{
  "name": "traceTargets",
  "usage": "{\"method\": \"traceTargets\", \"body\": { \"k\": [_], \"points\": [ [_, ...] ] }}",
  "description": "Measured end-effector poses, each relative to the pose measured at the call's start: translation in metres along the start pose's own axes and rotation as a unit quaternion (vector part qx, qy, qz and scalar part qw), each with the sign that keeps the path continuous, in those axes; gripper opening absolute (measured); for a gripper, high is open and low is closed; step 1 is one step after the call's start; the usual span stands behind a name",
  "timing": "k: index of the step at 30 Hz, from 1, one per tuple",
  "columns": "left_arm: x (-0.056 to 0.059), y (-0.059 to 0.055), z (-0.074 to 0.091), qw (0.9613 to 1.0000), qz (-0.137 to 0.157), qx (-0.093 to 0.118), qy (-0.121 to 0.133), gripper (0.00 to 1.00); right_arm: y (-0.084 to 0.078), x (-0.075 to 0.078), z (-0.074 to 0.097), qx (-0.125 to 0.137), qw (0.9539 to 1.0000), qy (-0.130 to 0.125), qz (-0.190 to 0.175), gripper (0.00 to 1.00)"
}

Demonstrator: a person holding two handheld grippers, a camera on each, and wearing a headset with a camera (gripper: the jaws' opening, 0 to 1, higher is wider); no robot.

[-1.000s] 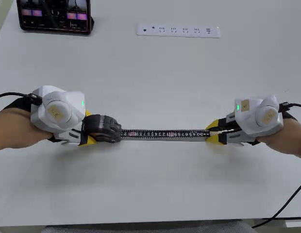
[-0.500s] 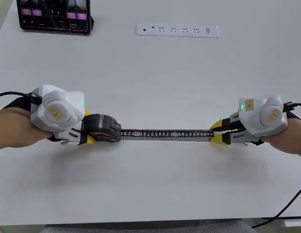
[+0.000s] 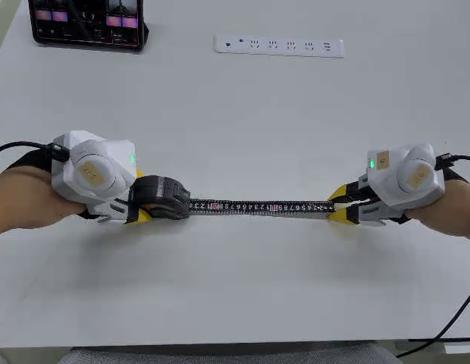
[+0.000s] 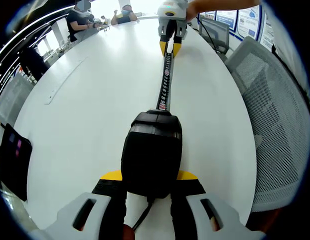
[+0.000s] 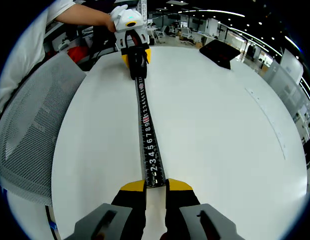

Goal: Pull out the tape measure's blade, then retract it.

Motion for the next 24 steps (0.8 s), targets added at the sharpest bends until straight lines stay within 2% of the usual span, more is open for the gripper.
{"method": "traceTargets", "body": {
  "k": [8, 24],
  "points": [
    [-0.0004, 0.0003, -0.0002, 1.0000, 0.003, -0.003, -0.002, 0.29, -0.0004, 0.0004, 0.0010, -0.014, 0.9998, -0.002, 0.013, 0.11],
    [0.0000, 0.0005, -0.0003, 1.0000, -0.001, 0.000, 0.001, 0.29, -0.0015, 0.0009, 0.0009, -0.016, 0.9998, -0.006, 0.006, 0.12]
  ]
}}
Point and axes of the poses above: the centre of the closed fingertips' face, and the gripper's own axes: z roughly backward along the fingers, x roughly to its right, y roughly out of its top, the point moved 1 cm from there along z, roughly backward along the fingers, and after that the axes turned 3 degrees about -y, right-handed, at the moved point
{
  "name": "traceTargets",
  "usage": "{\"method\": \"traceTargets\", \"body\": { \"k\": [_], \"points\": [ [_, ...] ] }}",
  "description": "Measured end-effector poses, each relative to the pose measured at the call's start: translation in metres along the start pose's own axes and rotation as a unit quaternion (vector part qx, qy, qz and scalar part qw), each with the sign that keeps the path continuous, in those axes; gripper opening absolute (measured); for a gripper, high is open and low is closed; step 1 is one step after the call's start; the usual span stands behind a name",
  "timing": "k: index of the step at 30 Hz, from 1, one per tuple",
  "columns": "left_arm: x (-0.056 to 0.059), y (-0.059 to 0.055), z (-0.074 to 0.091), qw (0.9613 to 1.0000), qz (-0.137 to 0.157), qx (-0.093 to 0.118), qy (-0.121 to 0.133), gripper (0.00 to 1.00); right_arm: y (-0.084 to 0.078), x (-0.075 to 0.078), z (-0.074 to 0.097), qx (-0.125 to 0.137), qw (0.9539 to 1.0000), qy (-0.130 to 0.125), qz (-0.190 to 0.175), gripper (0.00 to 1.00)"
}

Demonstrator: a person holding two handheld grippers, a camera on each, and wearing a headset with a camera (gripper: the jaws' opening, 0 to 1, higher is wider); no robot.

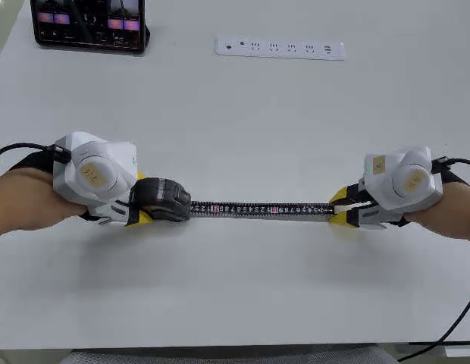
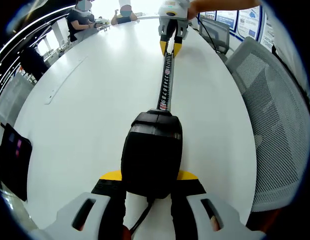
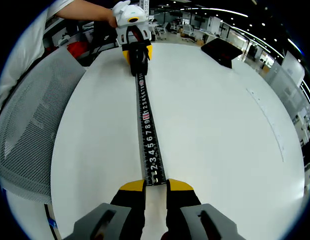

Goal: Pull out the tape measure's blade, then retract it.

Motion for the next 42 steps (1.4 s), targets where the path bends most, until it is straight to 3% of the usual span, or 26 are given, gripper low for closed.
{"method": "traceTargets", "body": {
  "k": [15, 20, 26, 32, 35, 42],
  "points": [
    [0.002, 0.001, 0.001, 0.9997, 0.021, 0.010, 0.005, 0.34, 0.000, -0.001, 0.001, 0.005, 0.9996, -0.005, -0.026, 0.19],
    [0.002, 0.001, 0.004, 0.9995, 0.023, 0.018, 0.010, 0.40, 0.009, -0.002, 0.005, 0.033, 0.9977, -0.008, -0.059, 0.23],
    [0.000, 0.003, 0.010, 0.9983, 0.044, 0.033, 0.018, 0.43, 0.014, -0.004, 0.006, 0.044, 0.9962, -0.012, -0.074, 0.28],
    [-0.002, 0.009, 0.018, 0.9953, 0.071, 0.059, 0.028, 0.46, 0.021, -0.007, 0.009, 0.059, 0.9935, -0.020, -0.095, 0.32],
    [-0.004, 0.013, 0.023, 0.9912, 0.097, 0.082, 0.035, 0.50, 0.024, -0.008, 0.010, 0.069, 0.9918, -0.030, -0.103, 0.35],
    [-0.002, 0.018, 0.035, 0.9860, 0.115, 0.108, 0.055, 0.53, 0.027, -0.010, 0.014, 0.084, 0.9877, -0.049, -0.122, 0.41]
  ]
}}
Point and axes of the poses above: the centre of the closed fingertips' face, and the gripper's own axes: z roughly backward along the fingers, x roughly to its right, y roughly out of its top, the point moved 1 cm from there along z, roughly backward along the fingers, and after that the axes turned 3 degrees about -y, right-handed, at the moved point
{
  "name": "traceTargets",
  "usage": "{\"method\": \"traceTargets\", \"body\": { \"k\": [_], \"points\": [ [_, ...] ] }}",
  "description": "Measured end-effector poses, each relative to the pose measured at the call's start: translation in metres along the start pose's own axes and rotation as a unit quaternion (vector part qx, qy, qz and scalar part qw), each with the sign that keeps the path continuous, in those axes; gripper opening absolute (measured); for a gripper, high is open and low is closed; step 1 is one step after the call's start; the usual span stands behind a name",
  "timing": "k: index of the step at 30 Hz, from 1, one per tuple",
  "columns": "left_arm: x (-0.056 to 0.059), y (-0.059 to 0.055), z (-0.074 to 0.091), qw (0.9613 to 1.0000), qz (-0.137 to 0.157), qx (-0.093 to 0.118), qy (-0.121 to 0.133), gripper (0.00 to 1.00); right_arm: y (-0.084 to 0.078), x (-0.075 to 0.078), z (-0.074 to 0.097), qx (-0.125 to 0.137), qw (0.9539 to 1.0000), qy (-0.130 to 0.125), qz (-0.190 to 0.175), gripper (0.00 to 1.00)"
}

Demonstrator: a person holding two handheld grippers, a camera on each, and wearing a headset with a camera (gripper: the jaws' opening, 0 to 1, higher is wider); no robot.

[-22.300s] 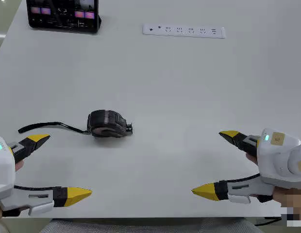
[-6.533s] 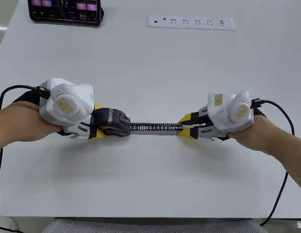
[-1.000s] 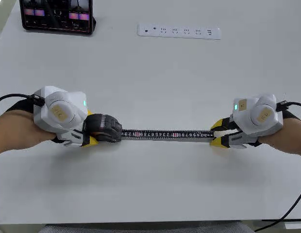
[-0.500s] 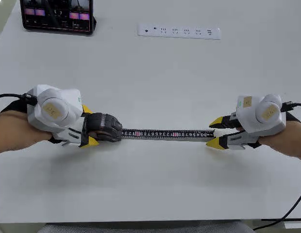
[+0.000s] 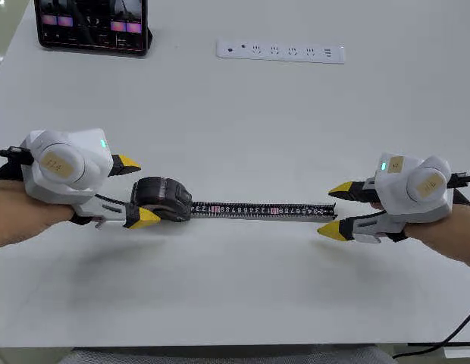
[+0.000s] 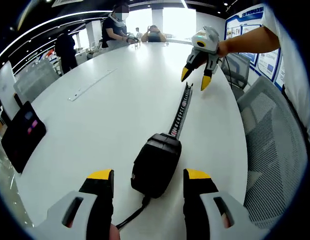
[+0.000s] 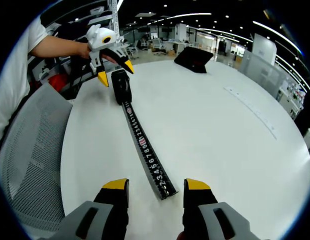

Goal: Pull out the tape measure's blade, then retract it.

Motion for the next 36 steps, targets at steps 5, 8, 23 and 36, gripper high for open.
{"method": "traceTargets", "body": {
  "k": [5, 8, 23, 36],
  "points": [
    [0.002, 0.001, 0.006, 0.9997, 0.016, 0.013, 0.011, 0.54, 0.003, -0.004, 0.002, 0.008, 0.9999, -0.010, -0.008, 0.44],
    [0.003, 0.001, 0.010, 0.9992, 0.027, 0.021, 0.019, 0.55, 0.004, -0.006, 0.003, 0.013, 0.9997, -0.014, -0.013, 0.45],
    [0.004, 0.008, 0.037, 0.9920, 0.065, 0.079, 0.074, 0.59, 0.007, -0.015, 0.013, 0.040, 0.9974, -0.049, -0.036, 0.56],
    [0.026, -0.001, 0.045, 0.9889, 0.097, 0.088, 0.069, 0.75, 0.009, -0.024, 0.021, 0.057, 0.9945, -0.071, -0.051, 0.70]
  ]
}}
Point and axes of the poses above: the centre of the closed fingertips' face, and the gripper's own axes: z roughly backward along the fingers, x roughly to its right, y roughly out of its top, the point moved 1 cm from there along z, roughly backward along the fingers, and after that the axes turned 3 degrees about -y, right-handed, at the moved point
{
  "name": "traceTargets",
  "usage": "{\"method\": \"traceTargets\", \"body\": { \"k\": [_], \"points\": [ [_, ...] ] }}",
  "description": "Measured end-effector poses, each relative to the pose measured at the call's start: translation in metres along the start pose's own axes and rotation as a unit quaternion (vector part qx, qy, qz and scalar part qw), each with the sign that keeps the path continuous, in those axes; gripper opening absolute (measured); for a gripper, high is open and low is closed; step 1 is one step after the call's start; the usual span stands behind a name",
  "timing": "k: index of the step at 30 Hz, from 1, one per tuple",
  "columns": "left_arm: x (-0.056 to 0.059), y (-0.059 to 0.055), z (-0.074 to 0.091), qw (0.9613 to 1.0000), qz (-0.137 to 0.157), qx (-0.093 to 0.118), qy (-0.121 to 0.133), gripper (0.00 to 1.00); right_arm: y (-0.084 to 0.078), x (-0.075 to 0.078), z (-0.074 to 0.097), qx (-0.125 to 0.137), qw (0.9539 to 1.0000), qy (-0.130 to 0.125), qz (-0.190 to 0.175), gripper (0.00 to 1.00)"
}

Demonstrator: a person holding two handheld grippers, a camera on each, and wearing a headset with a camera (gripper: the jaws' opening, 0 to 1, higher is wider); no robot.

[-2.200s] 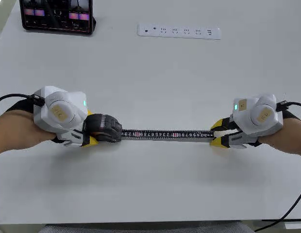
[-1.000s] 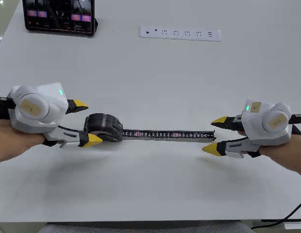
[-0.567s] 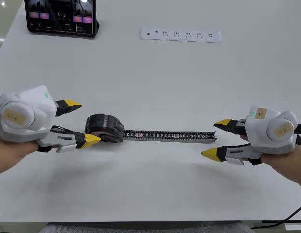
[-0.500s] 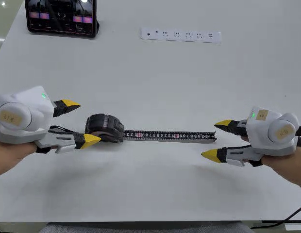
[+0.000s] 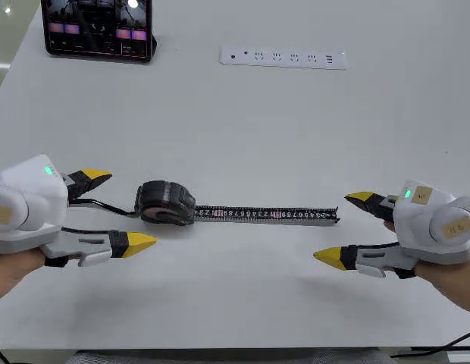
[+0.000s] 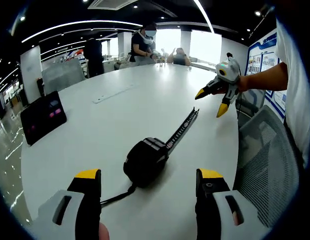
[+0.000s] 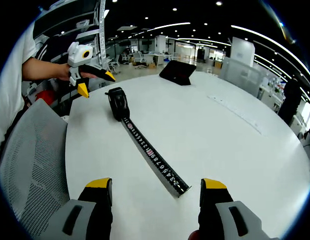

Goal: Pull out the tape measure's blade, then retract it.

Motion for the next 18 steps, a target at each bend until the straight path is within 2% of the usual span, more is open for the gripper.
{"method": "traceTargets", "body": {
  "k": [6, 18],
  "points": [
    [0.007, -0.009, 0.006, 1.0000, 0.006, 0.001, 0.008, 0.78, 0.001, -0.006, 0.005, 0.007, 0.9999, -0.010, -0.009, 0.75],
    [0.012, -0.027, 0.016, 0.9994, 0.030, 0.004, 0.019, 0.81, 0.006, -0.012, 0.015, 0.030, 0.9989, -0.029, -0.021, 0.81]
  ]
}}
Point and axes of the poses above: the centre of the closed fingertips' face, and the gripper's own axes: z roughly backward along the fingers, x roughly to its right, y roughly out of its top, the point moved 1 cm from there along z, roughly backward along the fingers, and after that the axes turned 3 degrees about -y, right-handed, at the moved point
